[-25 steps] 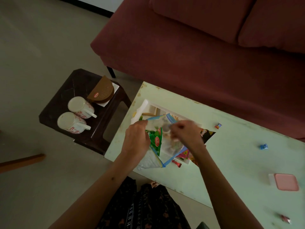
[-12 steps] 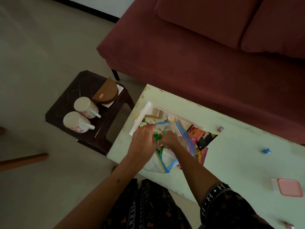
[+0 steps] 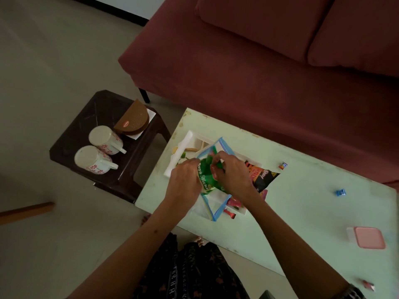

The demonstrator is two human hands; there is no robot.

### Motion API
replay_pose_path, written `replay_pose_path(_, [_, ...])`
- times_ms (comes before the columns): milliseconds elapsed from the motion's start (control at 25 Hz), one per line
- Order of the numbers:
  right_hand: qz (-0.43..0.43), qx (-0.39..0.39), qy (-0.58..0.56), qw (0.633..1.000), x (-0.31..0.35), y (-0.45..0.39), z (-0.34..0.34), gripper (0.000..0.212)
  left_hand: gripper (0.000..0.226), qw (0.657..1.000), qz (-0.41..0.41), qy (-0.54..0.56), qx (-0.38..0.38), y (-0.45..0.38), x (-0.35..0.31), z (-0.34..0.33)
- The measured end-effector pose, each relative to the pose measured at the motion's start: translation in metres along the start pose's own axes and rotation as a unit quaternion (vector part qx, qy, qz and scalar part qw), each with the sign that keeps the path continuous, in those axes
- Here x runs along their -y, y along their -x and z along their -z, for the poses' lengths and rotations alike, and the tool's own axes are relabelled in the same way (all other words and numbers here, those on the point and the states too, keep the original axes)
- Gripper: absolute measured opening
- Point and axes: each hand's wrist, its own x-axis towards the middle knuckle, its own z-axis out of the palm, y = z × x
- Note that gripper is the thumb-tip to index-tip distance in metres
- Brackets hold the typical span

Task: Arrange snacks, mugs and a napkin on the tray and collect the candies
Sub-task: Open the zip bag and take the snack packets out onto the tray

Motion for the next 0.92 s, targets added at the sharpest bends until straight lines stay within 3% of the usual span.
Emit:
replay_pose_path(120, [0.028, -0.005, -0.005, 1.0, -0.002, 0.01, 0.035, 0.023, 0.032, 1.0, 0.022, -0.007, -0.015, -0.003, 0.005, 0.002])
replay_pose_path(280, [0.012, -0.18, -0.058, 0.982, -0.012, 0.017, 0.095, 0.024, 0.042, 0.997, 0.067, -0.046, -0.015, -0.007, 0.02, 0.005])
replay_pose_path(440, [-0.038, -0.256, -0.079, 0.963, -0.033, -0.005, 0.106, 0.022, 0.043, 0.993, 0.103, -0.047, -0.035, -0.013, 0.032, 0.012])
replay_pose_path(680, [-0.178, -0.204, -0.116, 0.956, -0.096, -0.067, 0.014, 0.017, 0.044, 0.992, 0.117, -0.031, -0.038, -0.018, 0.039, 0.015])
replay_pose_path(920, [-0.321, -0.163, -0.229, 0.904, -0.144, -0.104, -0.042, 0.017, 0.041, 0.993, 0.103, 0.01, -0.053, -0.017, 0.042, 0.007])
